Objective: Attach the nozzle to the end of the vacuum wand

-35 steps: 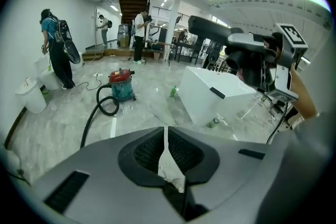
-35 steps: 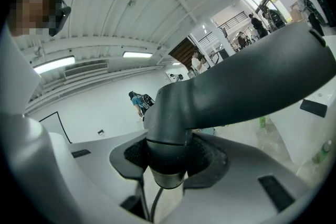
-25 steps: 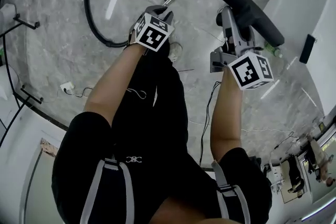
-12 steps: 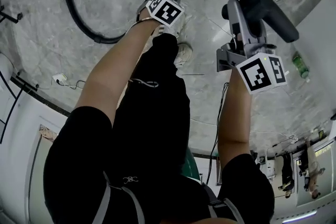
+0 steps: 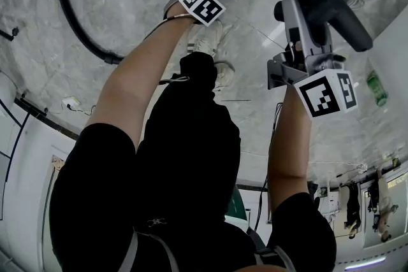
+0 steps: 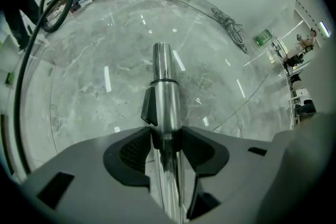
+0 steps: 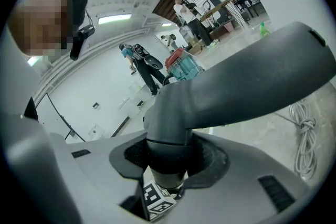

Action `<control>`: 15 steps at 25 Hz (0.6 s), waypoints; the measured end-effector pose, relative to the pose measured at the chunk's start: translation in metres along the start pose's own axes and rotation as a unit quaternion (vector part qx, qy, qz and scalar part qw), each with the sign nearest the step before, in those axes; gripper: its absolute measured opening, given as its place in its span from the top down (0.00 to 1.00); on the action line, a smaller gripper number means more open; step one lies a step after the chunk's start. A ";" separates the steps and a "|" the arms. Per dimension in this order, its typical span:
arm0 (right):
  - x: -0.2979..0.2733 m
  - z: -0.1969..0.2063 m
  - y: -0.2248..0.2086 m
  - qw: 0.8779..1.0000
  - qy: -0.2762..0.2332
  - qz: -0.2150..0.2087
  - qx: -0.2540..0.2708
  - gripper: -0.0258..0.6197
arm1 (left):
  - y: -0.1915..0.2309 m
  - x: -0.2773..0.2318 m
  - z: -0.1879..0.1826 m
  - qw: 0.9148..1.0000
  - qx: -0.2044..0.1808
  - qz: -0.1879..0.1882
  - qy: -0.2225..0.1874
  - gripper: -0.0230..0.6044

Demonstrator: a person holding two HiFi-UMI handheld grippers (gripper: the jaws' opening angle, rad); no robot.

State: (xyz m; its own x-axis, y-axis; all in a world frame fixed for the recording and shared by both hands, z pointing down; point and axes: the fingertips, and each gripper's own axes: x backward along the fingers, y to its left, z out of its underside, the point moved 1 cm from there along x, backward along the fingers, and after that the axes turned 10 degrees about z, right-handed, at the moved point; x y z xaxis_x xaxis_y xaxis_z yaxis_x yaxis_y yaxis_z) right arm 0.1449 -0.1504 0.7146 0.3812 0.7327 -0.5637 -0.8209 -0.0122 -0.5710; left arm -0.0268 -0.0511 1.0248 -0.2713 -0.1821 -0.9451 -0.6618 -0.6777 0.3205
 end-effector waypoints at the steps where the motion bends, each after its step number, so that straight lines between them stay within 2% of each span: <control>1: -0.002 -0.001 -0.004 1.000 0.000 0.001 0.007 0.69 | 0.001 -0.005 -0.002 1.000 -0.002 -0.006 -0.006 0.70; 5: -0.004 -0.003 -0.016 1.000 -0.002 0.006 0.013 0.69 | 0.004 -0.013 -0.008 0.999 -0.002 -0.037 -0.019 0.68; 8: -0.002 -0.005 -0.018 1.000 0.001 0.016 0.015 0.69 | 0.005 -0.011 -0.005 1.000 0.008 -0.029 -0.007 0.67; 10: 0.006 -0.007 -0.015 1.000 0.001 0.020 0.008 0.69 | 0.001 0.003 -0.007 1.000 0.011 -0.016 -0.013 0.67; 13: 0.024 -0.027 -0.006 1.000 -0.005 0.021 0.007 0.69 | -0.017 0.054 -0.027 0.998 -0.003 0.001 -0.069 0.67; 15: 0.035 -0.042 -0.003 1.000 -0.008 0.022 -0.005 0.69 | -0.039 0.092 -0.037 0.993 -0.017 0.024 -0.114 0.67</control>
State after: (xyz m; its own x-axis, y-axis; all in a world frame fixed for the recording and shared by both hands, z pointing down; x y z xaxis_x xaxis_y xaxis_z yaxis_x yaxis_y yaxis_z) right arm 0.1783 -0.1534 0.6711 0.3375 0.7415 -0.5799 -0.8331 -0.0515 -0.5507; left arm -0.0002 -0.0680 0.9229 -0.4563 -0.0522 -0.8883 -0.6203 -0.6970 0.3596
